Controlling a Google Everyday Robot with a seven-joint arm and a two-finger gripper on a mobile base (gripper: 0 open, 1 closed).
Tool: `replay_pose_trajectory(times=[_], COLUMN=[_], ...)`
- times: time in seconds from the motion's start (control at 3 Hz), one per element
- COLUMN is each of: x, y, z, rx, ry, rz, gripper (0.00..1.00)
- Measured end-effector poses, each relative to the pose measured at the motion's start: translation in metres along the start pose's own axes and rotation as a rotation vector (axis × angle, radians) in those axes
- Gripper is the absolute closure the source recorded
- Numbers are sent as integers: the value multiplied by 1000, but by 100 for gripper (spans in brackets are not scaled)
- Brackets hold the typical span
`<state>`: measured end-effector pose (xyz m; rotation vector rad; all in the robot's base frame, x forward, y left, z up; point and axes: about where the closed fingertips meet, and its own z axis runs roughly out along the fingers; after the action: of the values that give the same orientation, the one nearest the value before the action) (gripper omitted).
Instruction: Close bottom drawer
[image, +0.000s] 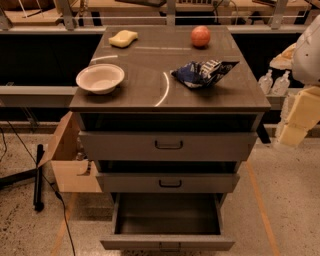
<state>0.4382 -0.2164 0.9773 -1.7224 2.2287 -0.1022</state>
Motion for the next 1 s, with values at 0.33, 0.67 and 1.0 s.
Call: replay_pose_trajectory(times=[0.33, 0.67, 1.0], x=[0, -1, 5], y=[0, -1, 4], z=[0, -2, 25], rx=[0, 9, 5], ry=[0, -3, -38], rz=[0, -1, 16], gripper=[0, 16, 39])
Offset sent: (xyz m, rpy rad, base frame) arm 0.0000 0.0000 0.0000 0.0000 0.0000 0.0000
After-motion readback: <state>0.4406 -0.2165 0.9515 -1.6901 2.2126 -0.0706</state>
